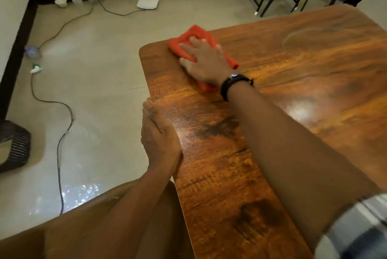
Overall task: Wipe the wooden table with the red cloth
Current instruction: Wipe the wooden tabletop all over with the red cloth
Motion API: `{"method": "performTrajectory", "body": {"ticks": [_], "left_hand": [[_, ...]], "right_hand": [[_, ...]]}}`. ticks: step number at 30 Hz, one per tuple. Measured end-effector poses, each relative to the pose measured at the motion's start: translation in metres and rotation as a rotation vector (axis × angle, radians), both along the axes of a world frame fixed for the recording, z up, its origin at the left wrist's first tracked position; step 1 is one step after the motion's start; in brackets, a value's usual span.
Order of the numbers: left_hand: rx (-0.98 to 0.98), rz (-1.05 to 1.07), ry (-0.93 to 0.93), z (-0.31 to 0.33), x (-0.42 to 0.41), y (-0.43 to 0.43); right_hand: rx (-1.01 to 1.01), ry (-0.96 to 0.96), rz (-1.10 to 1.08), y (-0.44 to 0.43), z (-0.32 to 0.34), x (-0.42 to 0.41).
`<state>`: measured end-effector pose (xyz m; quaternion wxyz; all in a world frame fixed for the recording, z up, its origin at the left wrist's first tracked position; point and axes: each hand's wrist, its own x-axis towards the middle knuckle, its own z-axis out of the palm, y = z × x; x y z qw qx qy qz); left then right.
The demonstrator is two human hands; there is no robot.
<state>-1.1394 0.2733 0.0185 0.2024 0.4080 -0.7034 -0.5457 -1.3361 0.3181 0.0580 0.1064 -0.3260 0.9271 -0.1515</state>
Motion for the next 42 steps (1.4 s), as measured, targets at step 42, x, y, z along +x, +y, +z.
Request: {"method": "performTrajectory", "body": {"ticks": [42], "left_hand": [[-1.024, -0.754, -0.218, 0.018, -0.164, 0.066]], "right_hand": [[-0.108, -0.056, -0.351, 0.259, 0.012, -0.147]]}}
